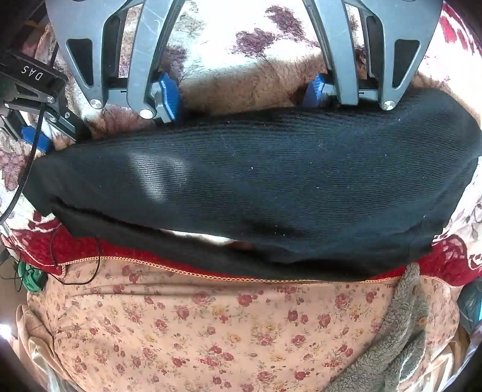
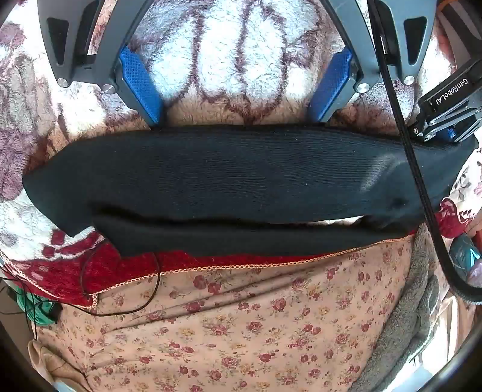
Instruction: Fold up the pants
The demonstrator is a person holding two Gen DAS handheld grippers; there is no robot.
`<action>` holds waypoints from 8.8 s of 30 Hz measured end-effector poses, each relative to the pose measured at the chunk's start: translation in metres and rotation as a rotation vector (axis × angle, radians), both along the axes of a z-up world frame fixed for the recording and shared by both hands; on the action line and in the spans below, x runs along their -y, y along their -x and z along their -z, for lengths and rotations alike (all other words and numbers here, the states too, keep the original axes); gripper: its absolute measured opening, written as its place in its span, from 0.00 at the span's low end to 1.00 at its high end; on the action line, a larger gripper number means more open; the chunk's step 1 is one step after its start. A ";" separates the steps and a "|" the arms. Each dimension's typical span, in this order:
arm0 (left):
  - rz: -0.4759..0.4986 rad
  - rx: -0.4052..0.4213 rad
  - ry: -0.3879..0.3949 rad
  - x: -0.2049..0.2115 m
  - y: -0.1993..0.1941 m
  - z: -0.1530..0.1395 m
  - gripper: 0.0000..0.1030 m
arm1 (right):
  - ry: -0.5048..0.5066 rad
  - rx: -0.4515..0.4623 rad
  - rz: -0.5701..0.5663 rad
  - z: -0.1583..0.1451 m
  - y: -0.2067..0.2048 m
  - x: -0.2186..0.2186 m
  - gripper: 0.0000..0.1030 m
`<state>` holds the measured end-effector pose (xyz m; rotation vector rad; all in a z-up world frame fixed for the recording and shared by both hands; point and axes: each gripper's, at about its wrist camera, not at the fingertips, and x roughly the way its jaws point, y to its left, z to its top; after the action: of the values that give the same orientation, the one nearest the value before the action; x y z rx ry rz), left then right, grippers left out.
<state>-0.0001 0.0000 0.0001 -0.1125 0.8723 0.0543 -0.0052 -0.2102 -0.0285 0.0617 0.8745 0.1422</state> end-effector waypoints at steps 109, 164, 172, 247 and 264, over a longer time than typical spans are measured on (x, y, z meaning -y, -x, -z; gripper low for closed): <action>-0.308 -0.030 0.162 -0.141 0.059 -0.015 0.64 | -0.364 -0.029 0.179 -0.017 0.023 0.098 0.81; -0.174 -0.011 0.158 -0.197 0.065 -0.066 0.09 | -0.484 0.006 0.141 -0.023 0.030 0.099 0.04; -0.171 -0.030 0.136 -0.208 0.105 -0.063 0.09 | -0.479 -0.004 0.089 -0.035 0.067 0.082 0.04; -0.185 -0.133 0.358 -0.196 0.011 -0.045 0.42 | -0.574 -0.155 0.135 -0.023 -0.043 0.077 0.48; -0.169 -0.119 0.315 -0.182 0.013 -0.043 0.42 | -0.401 -0.159 -0.137 -0.046 -0.017 -0.003 0.48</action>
<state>-0.0131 0.1819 0.0426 -0.4820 0.9840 0.0822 0.0114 -0.2074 0.0177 0.3926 0.9991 0.4448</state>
